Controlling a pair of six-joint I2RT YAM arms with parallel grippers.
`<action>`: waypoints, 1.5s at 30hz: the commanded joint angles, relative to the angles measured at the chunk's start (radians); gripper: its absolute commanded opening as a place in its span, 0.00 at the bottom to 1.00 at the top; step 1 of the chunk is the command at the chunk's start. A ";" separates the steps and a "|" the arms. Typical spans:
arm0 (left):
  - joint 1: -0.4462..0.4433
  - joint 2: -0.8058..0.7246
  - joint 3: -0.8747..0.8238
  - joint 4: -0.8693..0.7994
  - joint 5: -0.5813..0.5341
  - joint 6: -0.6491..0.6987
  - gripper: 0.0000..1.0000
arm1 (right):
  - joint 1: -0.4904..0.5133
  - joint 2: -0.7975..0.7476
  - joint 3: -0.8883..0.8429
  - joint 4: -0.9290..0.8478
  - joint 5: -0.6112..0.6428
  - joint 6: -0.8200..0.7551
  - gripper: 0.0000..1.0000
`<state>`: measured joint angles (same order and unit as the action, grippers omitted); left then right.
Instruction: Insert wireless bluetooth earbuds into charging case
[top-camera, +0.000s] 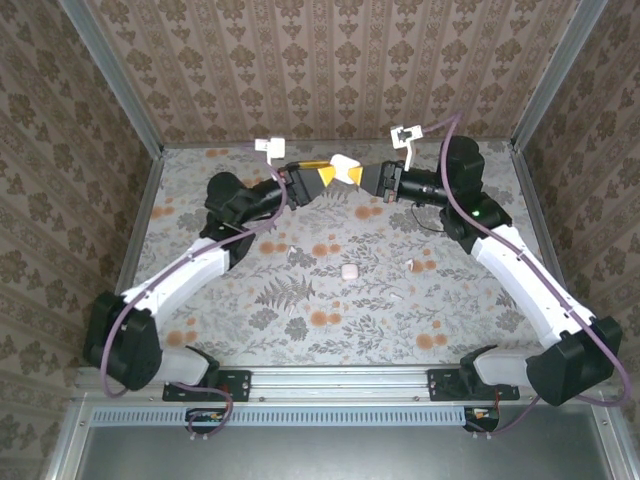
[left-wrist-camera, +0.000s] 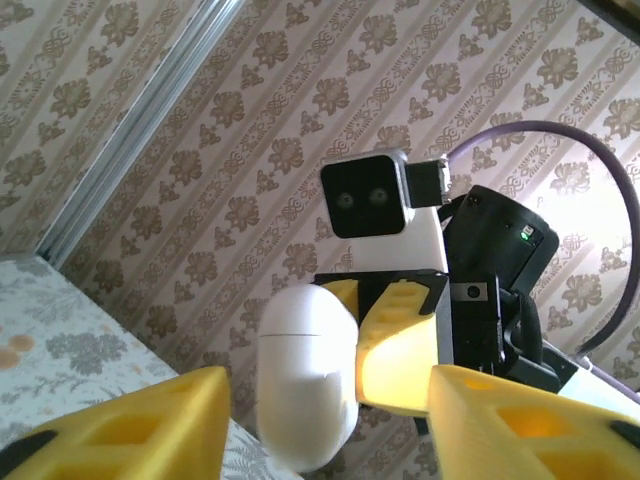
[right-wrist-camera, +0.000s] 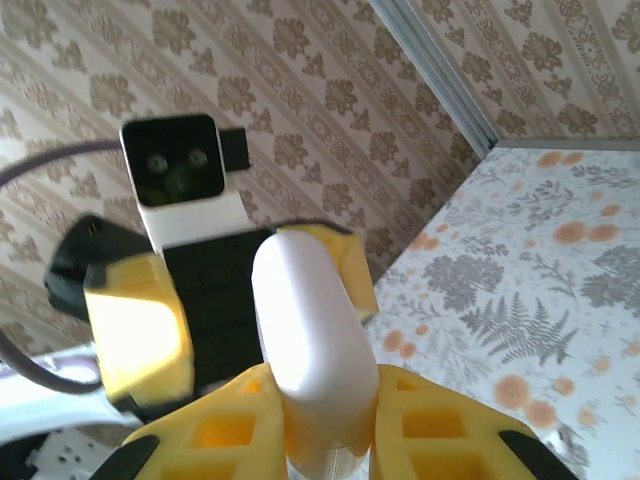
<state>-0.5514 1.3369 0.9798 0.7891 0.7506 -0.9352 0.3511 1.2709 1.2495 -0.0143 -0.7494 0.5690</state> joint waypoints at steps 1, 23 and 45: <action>0.031 -0.102 0.005 -0.316 0.072 0.235 0.62 | -0.015 -0.037 0.060 -0.227 -0.046 -0.230 0.17; 0.024 -0.245 -0.121 -0.342 0.247 0.487 0.72 | 0.074 -0.096 -0.030 -0.310 -0.092 -0.501 0.18; -0.042 -0.100 -0.118 -0.140 0.288 0.342 0.54 | 0.098 -0.124 -0.081 -0.235 -0.092 -0.465 0.18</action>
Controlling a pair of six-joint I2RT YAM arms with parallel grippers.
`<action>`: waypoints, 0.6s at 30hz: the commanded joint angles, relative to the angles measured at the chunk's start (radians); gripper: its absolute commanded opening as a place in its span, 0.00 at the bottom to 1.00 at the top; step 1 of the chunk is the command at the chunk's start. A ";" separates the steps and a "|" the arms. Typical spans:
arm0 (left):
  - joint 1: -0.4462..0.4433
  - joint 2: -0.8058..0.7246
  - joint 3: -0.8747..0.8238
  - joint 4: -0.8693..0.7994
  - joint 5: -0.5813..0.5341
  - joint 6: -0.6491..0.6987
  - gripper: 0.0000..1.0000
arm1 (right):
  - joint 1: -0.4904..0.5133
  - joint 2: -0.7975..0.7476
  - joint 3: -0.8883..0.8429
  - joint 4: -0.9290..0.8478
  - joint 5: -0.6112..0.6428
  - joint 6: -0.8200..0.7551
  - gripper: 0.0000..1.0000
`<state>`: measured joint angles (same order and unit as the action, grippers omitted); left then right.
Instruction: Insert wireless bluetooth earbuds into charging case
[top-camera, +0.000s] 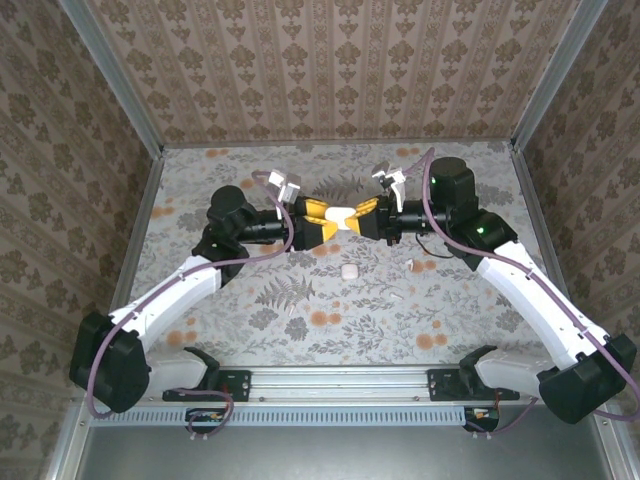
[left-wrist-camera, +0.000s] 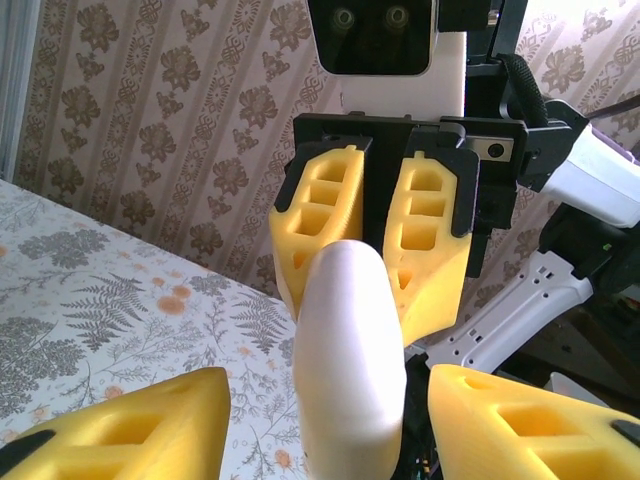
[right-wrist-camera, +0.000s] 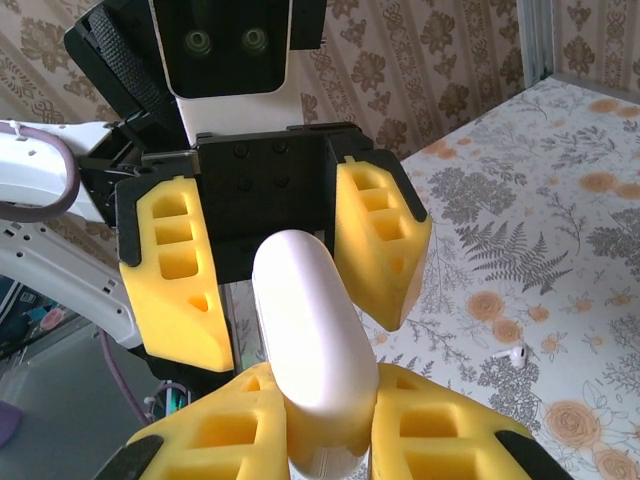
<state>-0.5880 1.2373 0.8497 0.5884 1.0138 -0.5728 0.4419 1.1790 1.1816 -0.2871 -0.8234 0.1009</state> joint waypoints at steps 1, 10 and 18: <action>-0.007 0.001 0.012 0.060 0.023 -0.021 0.54 | 0.006 -0.034 -0.015 0.037 -0.019 0.004 0.18; -0.021 0.020 0.027 0.055 0.011 -0.025 0.52 | 0.008 -0.047 -0.025 0.040 -0.014 0.020 0.18; -0.027 0.041 0.051 0.055 0.021 -0.038 0.34 | 0.012 -0.052 -0.028 0.040 -0.016 0.019 0.18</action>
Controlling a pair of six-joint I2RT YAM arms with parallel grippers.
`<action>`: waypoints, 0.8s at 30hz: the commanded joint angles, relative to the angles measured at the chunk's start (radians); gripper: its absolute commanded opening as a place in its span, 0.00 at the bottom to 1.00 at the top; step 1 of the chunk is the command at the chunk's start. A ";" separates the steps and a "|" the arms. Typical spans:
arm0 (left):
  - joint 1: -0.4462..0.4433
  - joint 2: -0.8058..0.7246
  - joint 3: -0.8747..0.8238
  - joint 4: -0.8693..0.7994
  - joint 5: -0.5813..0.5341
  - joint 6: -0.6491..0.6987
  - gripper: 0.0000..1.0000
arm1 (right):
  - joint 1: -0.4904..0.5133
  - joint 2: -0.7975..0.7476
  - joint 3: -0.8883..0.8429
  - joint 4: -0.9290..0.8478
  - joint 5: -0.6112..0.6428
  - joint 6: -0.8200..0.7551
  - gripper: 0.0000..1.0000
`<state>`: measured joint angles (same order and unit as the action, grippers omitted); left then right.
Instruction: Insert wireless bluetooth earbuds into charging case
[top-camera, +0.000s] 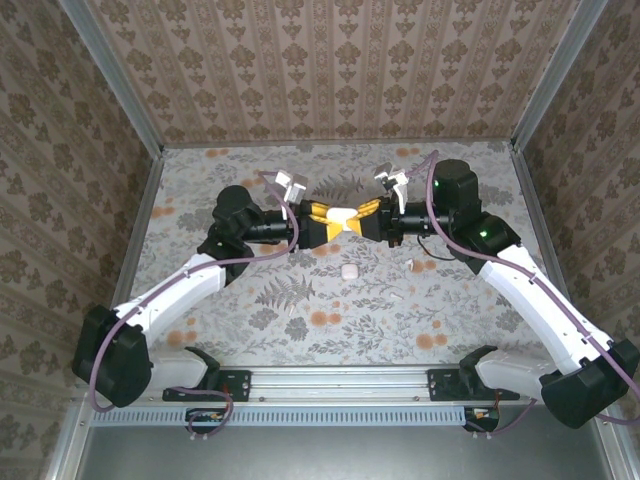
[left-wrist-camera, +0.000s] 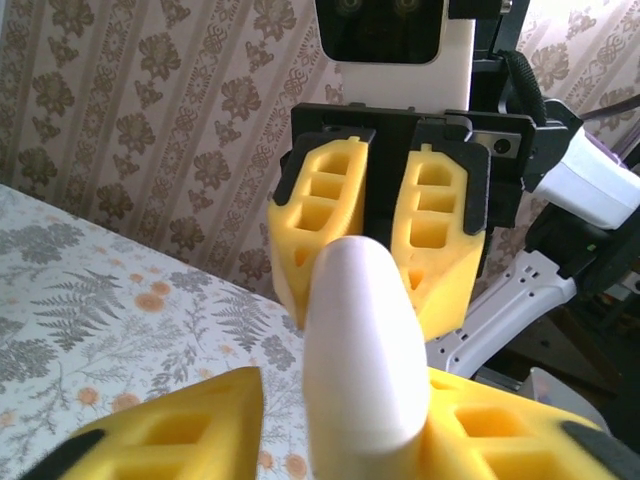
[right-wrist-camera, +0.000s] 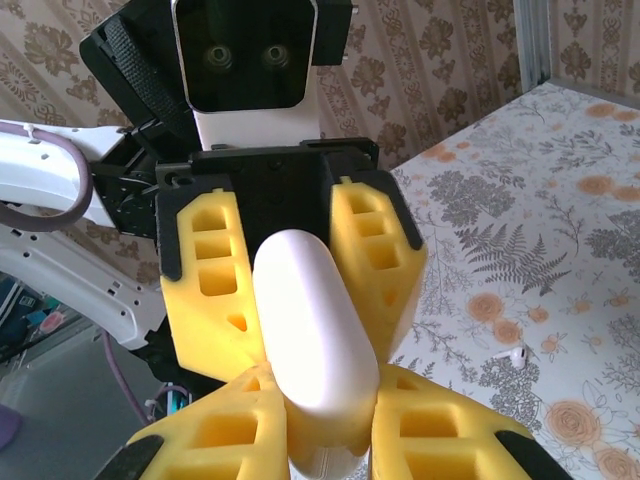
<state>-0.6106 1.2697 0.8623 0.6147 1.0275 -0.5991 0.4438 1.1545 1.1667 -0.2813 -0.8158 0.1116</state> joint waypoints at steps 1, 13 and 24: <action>-0.005 0.007 0.038 0.026 0.005 -0.010 0.30 | 0.010 -0.027 -0.015 0.034 -0.023 0.008 0.18; -0.006 -0.089 -0.009 -0.136 -0.161 0.151 0.00 | 0.012 -0.051 -0.027 0.034 -0.011 0.032 0.37; -0.006 -0.214 -0.071 -0.262 -0.172 0.353 0.00 | 0.013 -0.081 -0.010 0.018 0.017 0.058 0.52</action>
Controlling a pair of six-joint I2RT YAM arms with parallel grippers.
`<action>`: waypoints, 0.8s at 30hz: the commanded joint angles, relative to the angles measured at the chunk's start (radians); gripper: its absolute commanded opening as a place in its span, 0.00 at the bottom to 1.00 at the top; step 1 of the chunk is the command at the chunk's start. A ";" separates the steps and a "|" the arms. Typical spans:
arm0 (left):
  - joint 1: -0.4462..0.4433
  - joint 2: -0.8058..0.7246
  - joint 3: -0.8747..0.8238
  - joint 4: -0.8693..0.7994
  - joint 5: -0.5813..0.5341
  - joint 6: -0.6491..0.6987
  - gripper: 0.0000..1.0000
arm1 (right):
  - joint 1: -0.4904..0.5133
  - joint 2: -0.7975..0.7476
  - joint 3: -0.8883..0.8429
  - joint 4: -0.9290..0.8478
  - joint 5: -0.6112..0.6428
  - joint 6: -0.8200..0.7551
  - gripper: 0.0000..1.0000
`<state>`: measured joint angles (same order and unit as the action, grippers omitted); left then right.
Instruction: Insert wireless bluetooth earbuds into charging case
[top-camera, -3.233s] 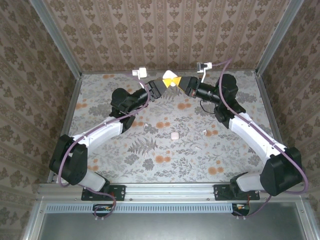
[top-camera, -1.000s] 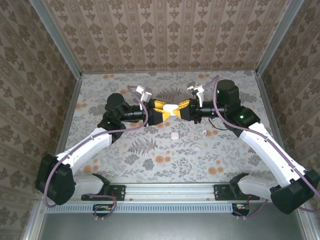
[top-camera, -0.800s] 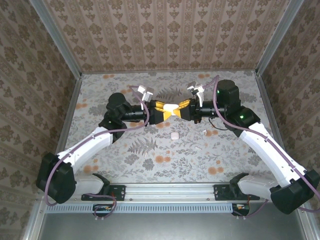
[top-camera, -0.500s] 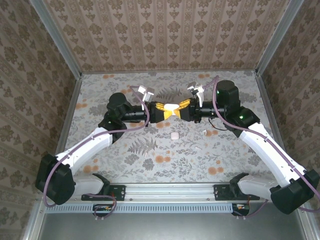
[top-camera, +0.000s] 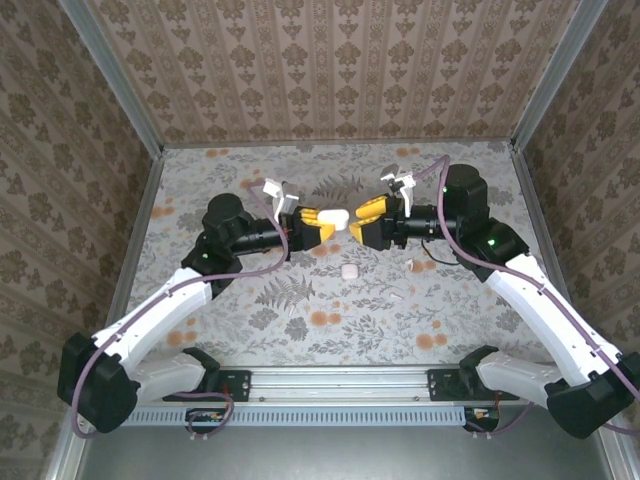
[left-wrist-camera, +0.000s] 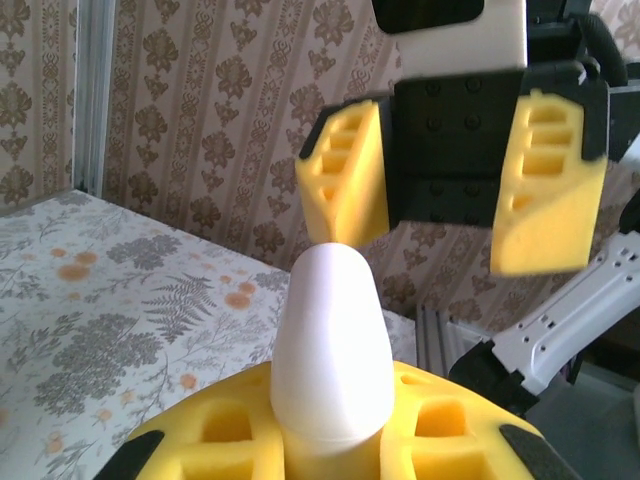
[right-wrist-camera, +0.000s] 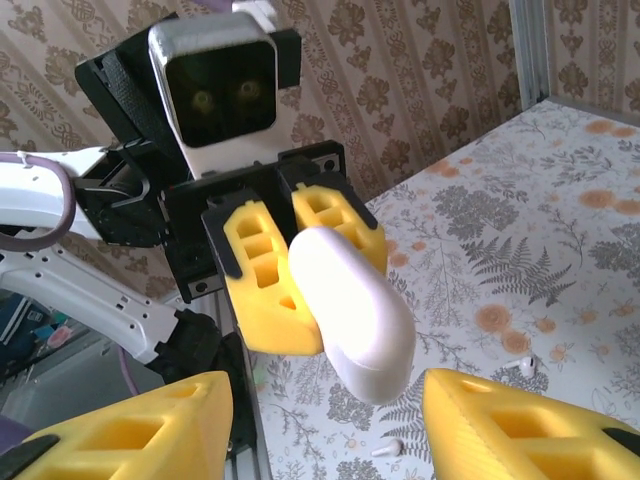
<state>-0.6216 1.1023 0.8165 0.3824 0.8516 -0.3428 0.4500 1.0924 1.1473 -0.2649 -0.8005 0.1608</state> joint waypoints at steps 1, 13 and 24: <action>0.005 -0.063 -0.035 -0.043 0.004 0.118 0.00 | 0.013 -0.014 0.014 -0.015 0.009 0.008 0.53; 0.010 -0.175 -0.078 -0.249 0.035 0.279 0.00 | 0.156 0.104 0.058 -0.091 0.106 -0.099 0.70; 0.010 -0.195 -0.104 -0.213 0.063 0.241 0.00 | 0.158 0.205 0.141 -0.156 0.215 -0.145 0.69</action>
<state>-0.6117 0.9356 0.7185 0.1490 0.8730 -0.1043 0.6071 1.2785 1.2533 -0.3824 -0.6670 0.0505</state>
